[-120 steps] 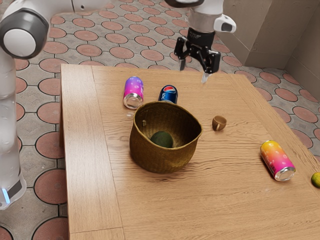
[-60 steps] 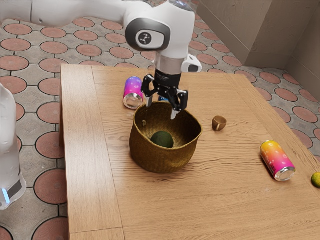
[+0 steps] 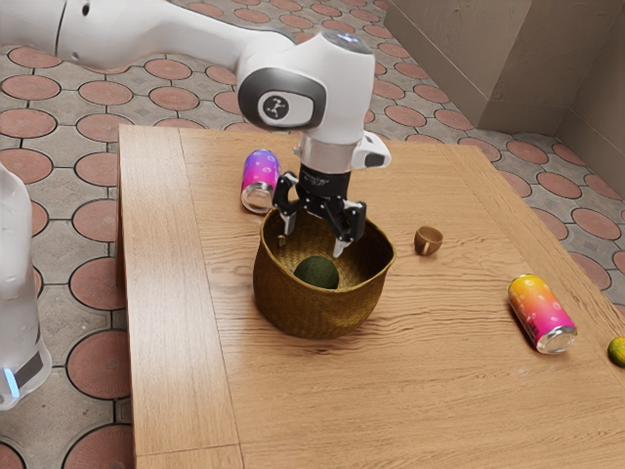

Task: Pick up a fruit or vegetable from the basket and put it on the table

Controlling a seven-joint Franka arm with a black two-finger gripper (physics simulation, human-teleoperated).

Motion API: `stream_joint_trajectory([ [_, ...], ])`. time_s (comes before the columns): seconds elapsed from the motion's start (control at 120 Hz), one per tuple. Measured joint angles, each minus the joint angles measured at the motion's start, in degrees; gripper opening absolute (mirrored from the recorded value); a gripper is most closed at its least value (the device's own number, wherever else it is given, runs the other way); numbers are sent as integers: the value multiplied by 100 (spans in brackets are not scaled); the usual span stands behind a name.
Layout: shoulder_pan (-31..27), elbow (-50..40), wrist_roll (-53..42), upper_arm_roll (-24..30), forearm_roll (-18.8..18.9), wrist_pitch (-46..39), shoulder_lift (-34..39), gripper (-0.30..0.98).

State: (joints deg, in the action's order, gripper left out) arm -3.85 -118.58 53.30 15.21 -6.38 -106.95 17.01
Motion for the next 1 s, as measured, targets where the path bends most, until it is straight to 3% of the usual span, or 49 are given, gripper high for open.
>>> stream_joint_trajectory([
  [0.283, -12, -1, 108, -237, 0, -140, -119, 69],
  [1.0, 5, -298, 214, -187, 47, -638, -634, 69],
])
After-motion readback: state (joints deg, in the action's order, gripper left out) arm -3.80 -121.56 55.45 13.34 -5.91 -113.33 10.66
